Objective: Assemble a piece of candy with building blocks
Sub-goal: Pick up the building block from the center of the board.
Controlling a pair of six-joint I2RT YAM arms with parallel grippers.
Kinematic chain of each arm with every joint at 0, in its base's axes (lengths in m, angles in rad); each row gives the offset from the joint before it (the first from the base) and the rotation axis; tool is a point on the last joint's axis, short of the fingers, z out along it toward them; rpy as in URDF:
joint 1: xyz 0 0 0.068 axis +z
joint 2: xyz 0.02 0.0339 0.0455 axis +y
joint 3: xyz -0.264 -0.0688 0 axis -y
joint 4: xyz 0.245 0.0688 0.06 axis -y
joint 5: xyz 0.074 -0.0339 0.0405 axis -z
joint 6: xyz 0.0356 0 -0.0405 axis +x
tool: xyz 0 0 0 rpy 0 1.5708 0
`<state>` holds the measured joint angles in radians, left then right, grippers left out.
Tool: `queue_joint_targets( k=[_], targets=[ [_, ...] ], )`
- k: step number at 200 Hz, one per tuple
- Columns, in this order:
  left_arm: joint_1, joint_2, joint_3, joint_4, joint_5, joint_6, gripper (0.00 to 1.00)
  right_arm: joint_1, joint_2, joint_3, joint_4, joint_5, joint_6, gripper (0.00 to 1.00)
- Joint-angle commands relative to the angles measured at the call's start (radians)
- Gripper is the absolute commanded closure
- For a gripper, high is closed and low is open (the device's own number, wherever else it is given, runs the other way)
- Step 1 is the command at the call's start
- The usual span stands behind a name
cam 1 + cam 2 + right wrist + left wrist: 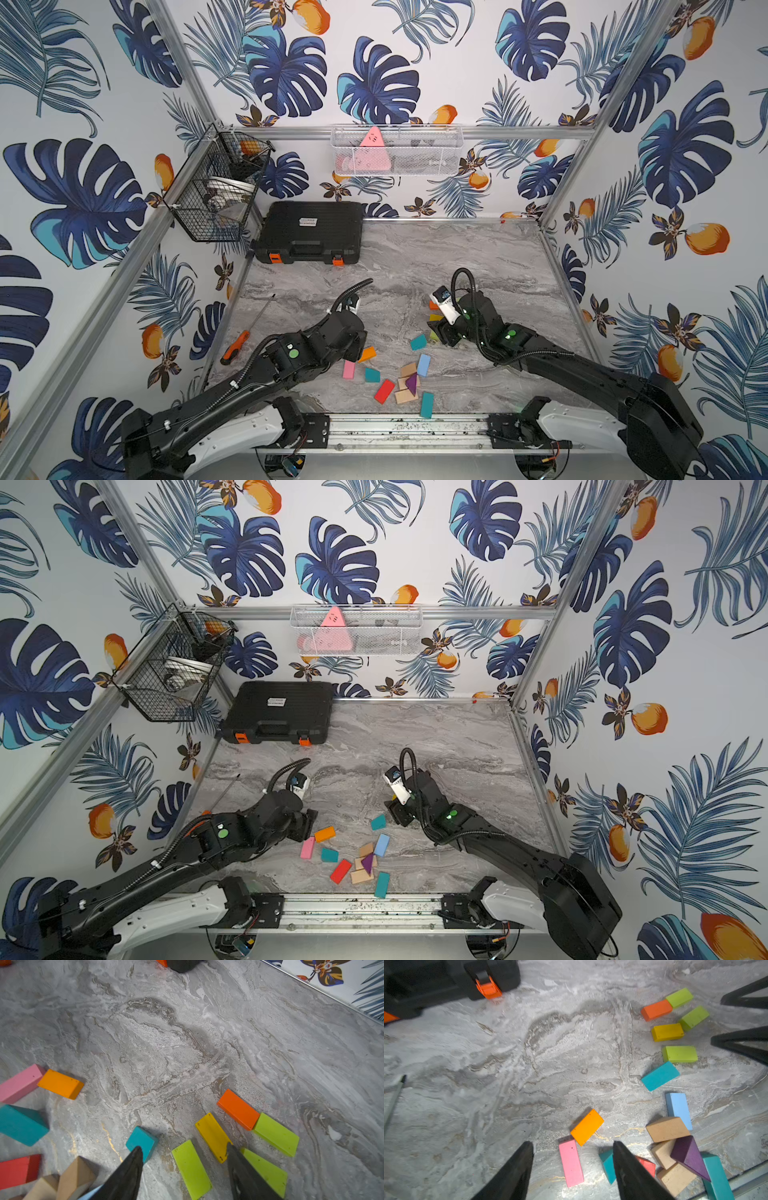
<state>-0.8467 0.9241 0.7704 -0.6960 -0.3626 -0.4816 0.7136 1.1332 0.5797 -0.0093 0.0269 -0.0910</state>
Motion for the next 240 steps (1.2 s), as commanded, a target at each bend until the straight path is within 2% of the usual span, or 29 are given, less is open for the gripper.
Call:
queue_joint_targets(
  k=[1,41,85,140,168,210,240],
  targets=[
    [0.001,0.062,-0.044,0.105,0.056,-0.065,0.34,0.002,-0.032,-0.061,0.205,-0.022,0.127,0.34],
    [0.001,0.234,-0.104,0.242,0.04,-0.055,0.34,0.002,-0.071,-0.14,0.292,0.037,0.178,0.35],
    [0.008,0.299,-0.159,0.368,0.114,-0.023,0.35,0.002,-0.117,-0.216,0.379,0.073,0.188,0.35],
    [0.007,0.293,-0.158,0.274,0.077,-0.041,0.32,0.003,-0.085,-0.243,0.417,0.092,0.191,0.33],
    [0.005,0.36,-0.132,0.245,0.1,-0.063,0.32,0.007,-0.089,-0.241,0.406,0.1,0.19,0.32],
    [0.002,0.349,-0.164,0.263,0.128,-0.083,0.32,0.009,-0.109,-0.269,0.422,0.135,0.197,0.3],
    [0.001,0.39,-0.152,0.256,0.11,-0.088,0.32,0.009,-0.093,-0.259,0.411,0.134,0.194,0.3]
  ],
)
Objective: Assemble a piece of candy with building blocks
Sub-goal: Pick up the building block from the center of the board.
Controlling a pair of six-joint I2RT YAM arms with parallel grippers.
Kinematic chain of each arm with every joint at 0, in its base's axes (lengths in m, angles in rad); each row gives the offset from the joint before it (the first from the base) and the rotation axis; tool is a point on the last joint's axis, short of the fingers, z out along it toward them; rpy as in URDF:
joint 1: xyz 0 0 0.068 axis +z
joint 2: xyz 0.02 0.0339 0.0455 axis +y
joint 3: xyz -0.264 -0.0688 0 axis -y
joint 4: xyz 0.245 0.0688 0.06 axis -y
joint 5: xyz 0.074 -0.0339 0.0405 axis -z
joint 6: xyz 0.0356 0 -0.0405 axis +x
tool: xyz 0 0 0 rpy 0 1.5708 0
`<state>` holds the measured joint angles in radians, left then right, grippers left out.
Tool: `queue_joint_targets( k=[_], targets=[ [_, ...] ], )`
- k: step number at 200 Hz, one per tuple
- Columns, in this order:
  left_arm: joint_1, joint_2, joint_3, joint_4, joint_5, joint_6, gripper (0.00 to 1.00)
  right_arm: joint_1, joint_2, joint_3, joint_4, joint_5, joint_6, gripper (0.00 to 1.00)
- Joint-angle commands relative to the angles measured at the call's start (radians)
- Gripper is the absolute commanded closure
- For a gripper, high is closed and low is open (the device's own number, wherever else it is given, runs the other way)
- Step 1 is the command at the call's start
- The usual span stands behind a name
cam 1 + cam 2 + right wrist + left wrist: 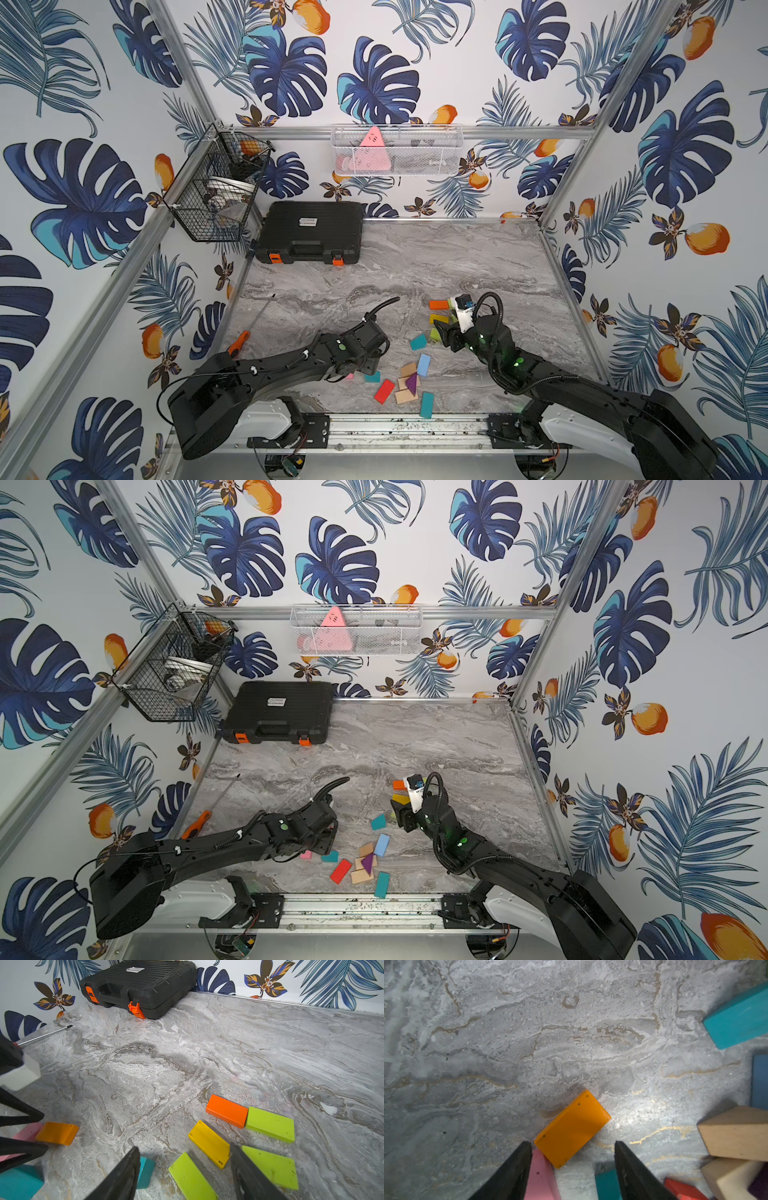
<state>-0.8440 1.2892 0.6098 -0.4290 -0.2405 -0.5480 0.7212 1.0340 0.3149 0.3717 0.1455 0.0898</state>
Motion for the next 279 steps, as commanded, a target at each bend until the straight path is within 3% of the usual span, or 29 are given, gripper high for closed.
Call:
queue_joint_targets(
  k=[1,22,131,279],
  targets=[
    [-0.001,0.026,0.009,-0.012,-0.014,-0.023,0.32,0.002,0.006,0.006,0.03,0.015,0.013,0.3],
    [-0.003,0.063,0.028,-0.042,-0.068,-0.048,0.32,0.003,0.015,0.002,0.034,0.03,0.01,0.29],
    [0.018,0.162,0.084,-0.024,-0.08,-0.007,0.32,0.014,0.053,0.011,0.03,0.051,0.005,0.27],
    [0.052,0.168,0.06,0.048,0.006,-0.007,0.63,0.016,0.032,0.007,0.003,0.1,0.03,0.24]
  ],
)
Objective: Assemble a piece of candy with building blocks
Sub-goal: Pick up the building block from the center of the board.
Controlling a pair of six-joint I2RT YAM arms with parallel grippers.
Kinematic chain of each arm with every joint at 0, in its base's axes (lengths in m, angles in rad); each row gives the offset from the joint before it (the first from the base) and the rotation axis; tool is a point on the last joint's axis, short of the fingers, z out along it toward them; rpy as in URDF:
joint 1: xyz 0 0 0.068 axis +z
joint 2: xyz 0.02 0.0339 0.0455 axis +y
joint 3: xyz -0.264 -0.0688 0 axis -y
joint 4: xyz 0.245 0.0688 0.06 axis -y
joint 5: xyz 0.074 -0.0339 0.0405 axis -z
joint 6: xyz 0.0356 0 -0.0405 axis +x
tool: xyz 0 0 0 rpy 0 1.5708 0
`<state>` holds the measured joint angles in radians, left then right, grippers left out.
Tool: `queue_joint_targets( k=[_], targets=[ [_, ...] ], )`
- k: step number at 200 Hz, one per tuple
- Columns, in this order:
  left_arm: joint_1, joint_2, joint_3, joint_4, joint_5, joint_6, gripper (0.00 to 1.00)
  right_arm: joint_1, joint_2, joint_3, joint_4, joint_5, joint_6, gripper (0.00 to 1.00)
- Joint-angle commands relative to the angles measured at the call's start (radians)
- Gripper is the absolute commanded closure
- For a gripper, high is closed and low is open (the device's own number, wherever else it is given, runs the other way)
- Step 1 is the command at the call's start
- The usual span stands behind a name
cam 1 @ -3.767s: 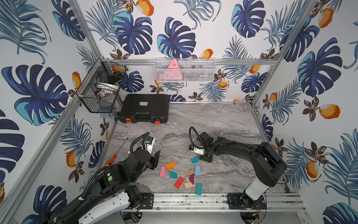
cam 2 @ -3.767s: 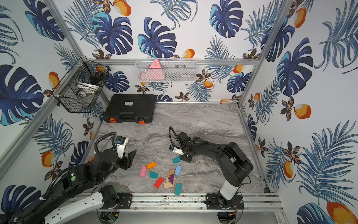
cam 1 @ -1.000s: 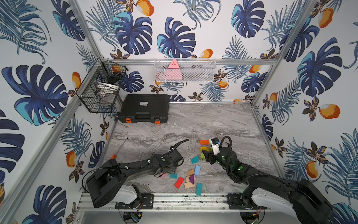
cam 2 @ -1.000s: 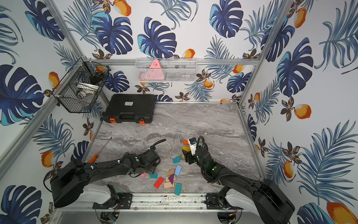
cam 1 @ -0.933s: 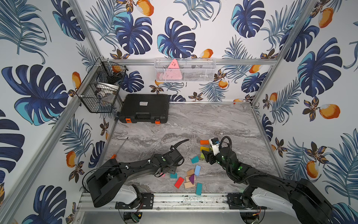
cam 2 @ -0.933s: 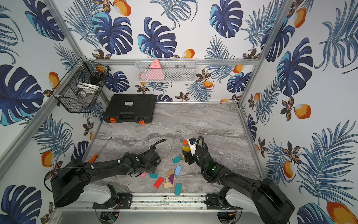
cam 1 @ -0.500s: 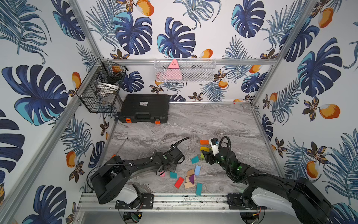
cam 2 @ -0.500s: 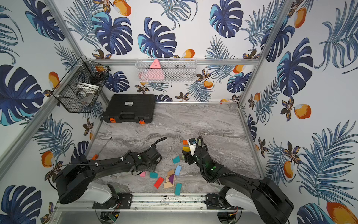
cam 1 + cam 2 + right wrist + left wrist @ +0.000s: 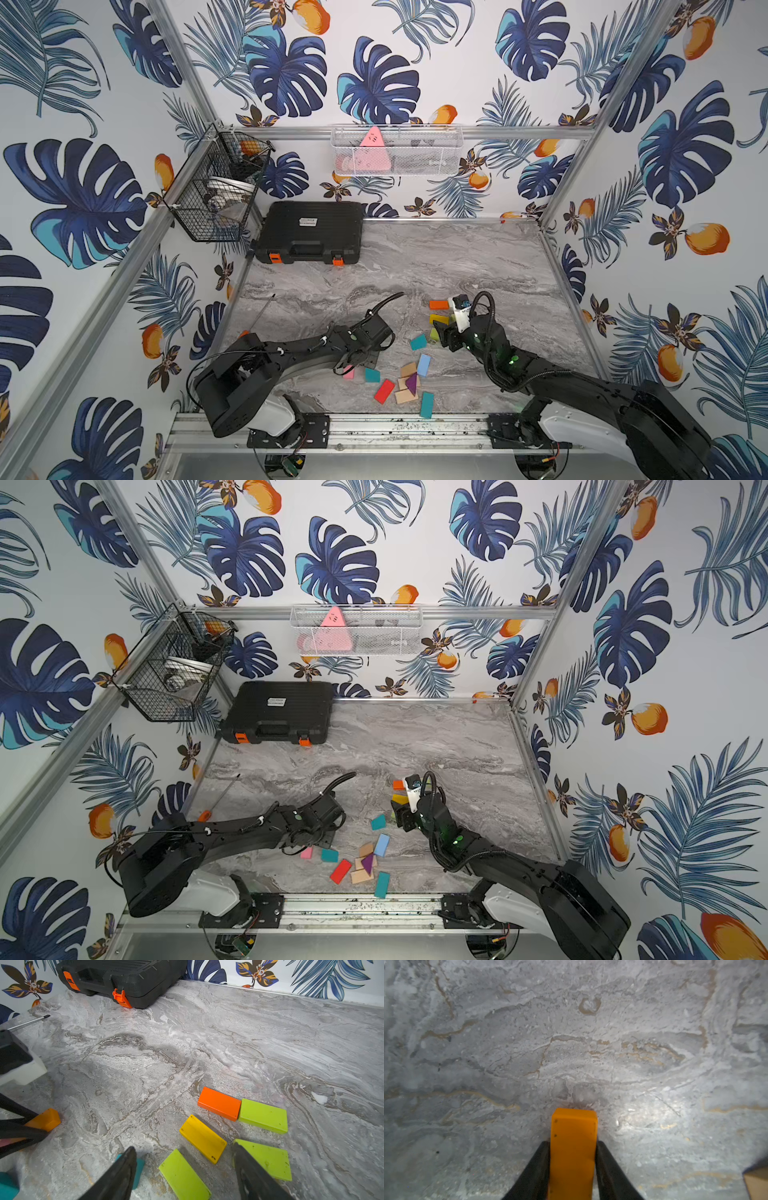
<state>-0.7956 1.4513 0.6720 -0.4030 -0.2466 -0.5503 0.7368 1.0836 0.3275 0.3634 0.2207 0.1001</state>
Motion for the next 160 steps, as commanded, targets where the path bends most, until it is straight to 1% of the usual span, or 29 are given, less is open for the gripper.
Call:
queue_joint_targets(
  k=[1,60,88,104,129,142,160],
  targets=[
    [0.004,0.006,-0.003,0.022,0.011,-0.004,0.63,0.002,-0.019,-0.006,0.012,0.025,0.019,0.24],
    [0.004,-0.02,0.029,0.03,0.007,0.016,0.74,0.001,-0.129,-0.046,0.023,0.119,0.042,0.22],
    [0.002,-0.06,0.061,0.038,0.024,0.04,0.75,0.001,-0.195,-0.074,0.019,0.209,0.081,0.2],
    [-0.006,-0.083,0.082,0.05,0.038,0.061,0.77,0.001,-0.227,-0.076,-0.007,0.292,0.123,0.18],
    [-0.045,-0.089,0.149,0.054,0.045,0.107,0.77,0.0,-0.259,-0.086,-0.027,0.425,0.165,0.15],
    [-0.074,-0.068,0.196,0.058,0.059,0.15,0.77,0.0,-0.275,-0.087,-0.063,0.551,0.239,0.14],
    [-0.1,-0.023,0.267,0.058,0.082,0.211,0.77,-0.007,-0.29,-0.085,-0.139,0.735,0.381,0.15]
  ],
)
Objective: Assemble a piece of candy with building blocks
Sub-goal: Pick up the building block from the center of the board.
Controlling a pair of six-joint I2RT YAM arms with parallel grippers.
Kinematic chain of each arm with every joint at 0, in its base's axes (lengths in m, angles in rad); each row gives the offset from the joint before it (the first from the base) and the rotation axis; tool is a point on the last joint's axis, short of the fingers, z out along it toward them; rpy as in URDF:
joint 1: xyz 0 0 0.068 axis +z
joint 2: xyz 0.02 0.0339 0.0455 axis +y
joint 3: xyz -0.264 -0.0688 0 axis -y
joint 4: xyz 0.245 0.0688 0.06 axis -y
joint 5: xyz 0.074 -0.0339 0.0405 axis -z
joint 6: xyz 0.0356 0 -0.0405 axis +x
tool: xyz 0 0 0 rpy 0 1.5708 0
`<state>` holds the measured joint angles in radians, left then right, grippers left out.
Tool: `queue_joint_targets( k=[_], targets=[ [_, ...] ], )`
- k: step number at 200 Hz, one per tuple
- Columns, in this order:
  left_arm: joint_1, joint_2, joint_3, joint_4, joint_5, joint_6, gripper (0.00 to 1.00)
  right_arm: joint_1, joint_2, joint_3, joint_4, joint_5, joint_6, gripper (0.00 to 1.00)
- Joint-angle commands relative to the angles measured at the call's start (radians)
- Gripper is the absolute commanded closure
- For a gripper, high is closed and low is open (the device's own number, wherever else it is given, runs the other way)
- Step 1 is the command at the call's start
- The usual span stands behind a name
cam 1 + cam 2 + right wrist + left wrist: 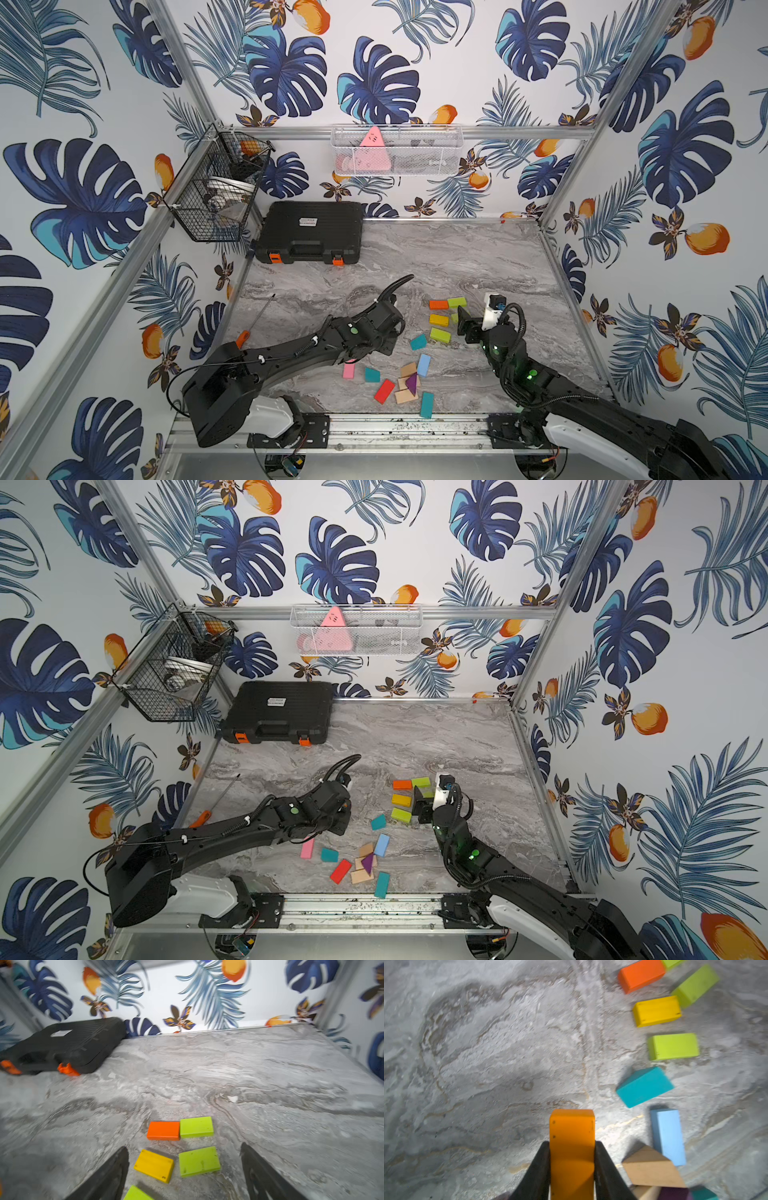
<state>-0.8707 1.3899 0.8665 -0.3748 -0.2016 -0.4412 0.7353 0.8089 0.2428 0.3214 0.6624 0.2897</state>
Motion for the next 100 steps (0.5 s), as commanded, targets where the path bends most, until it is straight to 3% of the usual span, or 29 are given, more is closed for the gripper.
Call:
queue_joint_targets(
  k=[1,63,100],
  targets=[
    [-0.026,0.041,0.077,0.029,0.04,0.105,0.77,-0.007,-0.016,0.0,-0.1,0.3,0.199,0.15],
    [-0.112,0.285,0.348,0.045,0.196,0.313,0.78,-0.057,-0.038,0.039,-0.36,0.476,0.509,0.16],
    [-0.12,0.457,0.513,-0.006,0.267,0.399,0.78,-0.08,-0.084,0.035,-0.407,0.473,0.548,0.15]
  ],
)
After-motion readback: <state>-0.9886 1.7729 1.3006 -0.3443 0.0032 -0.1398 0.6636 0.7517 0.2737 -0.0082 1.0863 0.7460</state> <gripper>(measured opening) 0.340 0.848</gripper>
